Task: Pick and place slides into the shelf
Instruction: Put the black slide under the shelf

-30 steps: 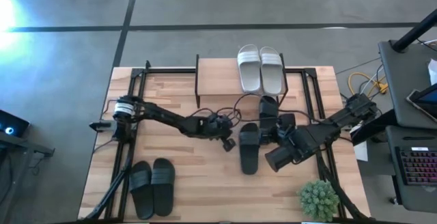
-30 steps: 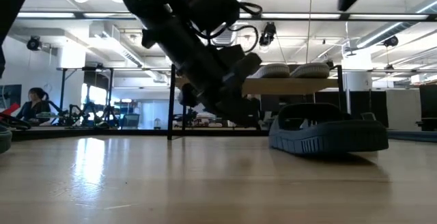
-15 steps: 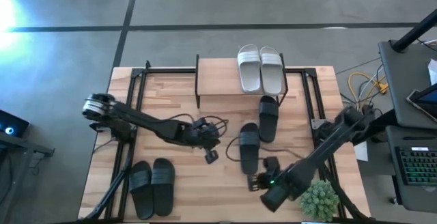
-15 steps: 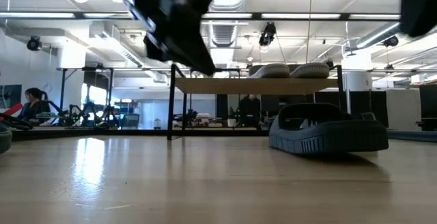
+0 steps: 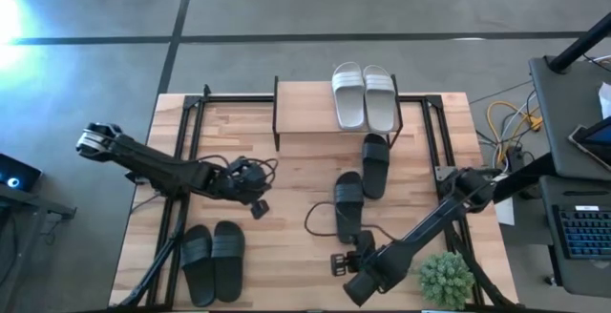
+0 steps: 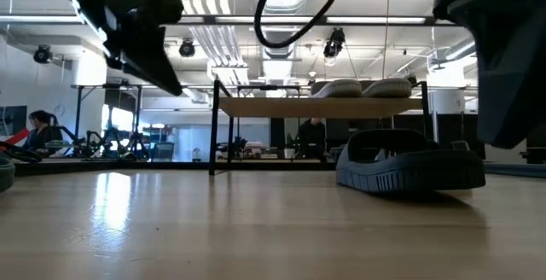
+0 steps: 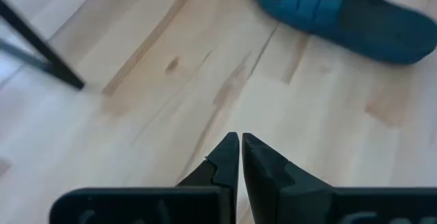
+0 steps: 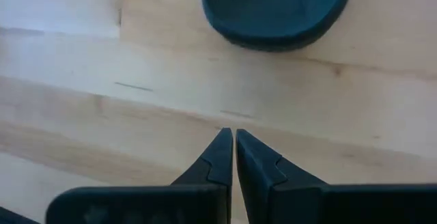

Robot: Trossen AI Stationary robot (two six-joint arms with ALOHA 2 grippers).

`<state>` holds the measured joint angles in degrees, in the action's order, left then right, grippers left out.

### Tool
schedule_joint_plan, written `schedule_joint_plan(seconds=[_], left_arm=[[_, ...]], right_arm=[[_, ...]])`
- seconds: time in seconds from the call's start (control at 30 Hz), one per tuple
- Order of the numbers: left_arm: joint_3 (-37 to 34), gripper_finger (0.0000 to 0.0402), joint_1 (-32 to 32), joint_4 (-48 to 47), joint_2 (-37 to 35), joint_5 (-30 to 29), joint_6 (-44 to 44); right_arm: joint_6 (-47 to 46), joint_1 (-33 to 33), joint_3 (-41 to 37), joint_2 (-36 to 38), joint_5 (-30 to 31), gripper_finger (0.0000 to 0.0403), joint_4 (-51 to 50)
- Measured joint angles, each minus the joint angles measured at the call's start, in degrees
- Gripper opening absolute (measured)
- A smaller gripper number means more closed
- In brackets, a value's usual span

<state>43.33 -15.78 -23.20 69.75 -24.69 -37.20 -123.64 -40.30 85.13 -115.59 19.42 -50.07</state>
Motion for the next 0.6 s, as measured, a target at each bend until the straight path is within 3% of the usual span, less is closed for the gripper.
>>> schedule_joint_plan(seconds=[0.27,0.6], left_arm=[[-3.0,0.0005,-0.1,-0.2,-3.9,-0.1,0.0],[-3.0,0.0005,-0.1,-0.1,-4.9,-0.1,0.1]], right_arm=[[3.0,5.7,-2.0,0.2,0.1,0.0012,-5.1],[16.5,15.1,-2.1,0.3,1.7,0.0012,-8.7]])
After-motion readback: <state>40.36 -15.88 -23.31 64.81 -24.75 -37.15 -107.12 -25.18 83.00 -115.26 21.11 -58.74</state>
